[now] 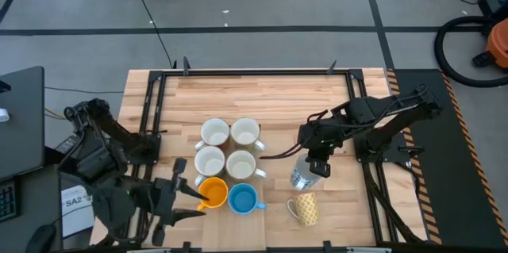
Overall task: Place coffee mugs
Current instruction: Put the blue mug on the shelf aligned with the yellow mug
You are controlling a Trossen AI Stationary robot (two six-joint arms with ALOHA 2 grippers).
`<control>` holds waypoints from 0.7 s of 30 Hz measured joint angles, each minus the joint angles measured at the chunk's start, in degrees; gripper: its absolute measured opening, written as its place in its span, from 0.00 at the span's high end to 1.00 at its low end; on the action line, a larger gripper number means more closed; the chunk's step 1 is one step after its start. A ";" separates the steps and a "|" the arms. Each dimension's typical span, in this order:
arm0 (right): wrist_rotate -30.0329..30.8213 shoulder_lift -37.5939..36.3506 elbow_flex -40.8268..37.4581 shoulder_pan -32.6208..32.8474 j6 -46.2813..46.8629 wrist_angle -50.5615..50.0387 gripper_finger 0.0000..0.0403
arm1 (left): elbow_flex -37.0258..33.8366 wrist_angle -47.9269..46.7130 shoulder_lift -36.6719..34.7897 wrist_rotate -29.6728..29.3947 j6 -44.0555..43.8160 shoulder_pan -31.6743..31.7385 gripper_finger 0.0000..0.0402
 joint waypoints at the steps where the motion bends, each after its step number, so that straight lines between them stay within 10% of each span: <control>1: -0.02 0.00 0.45 0.00 -0.16 -0.07 0.93 | 0.00 2.72 0.00 -0.02 4.64 0.58 0.63; 12: -1.26 0.00 1.42 0.00 -0.17 3.28 0.93 | 0.04 13.39 0.22 1.76 21.45 11.80 0.63; 21: -1.54 0.00 1.46 0.00 -0.16 3.48 0.93 | 0.02 19.24 4.45 26.05 21.74 25.96 0.63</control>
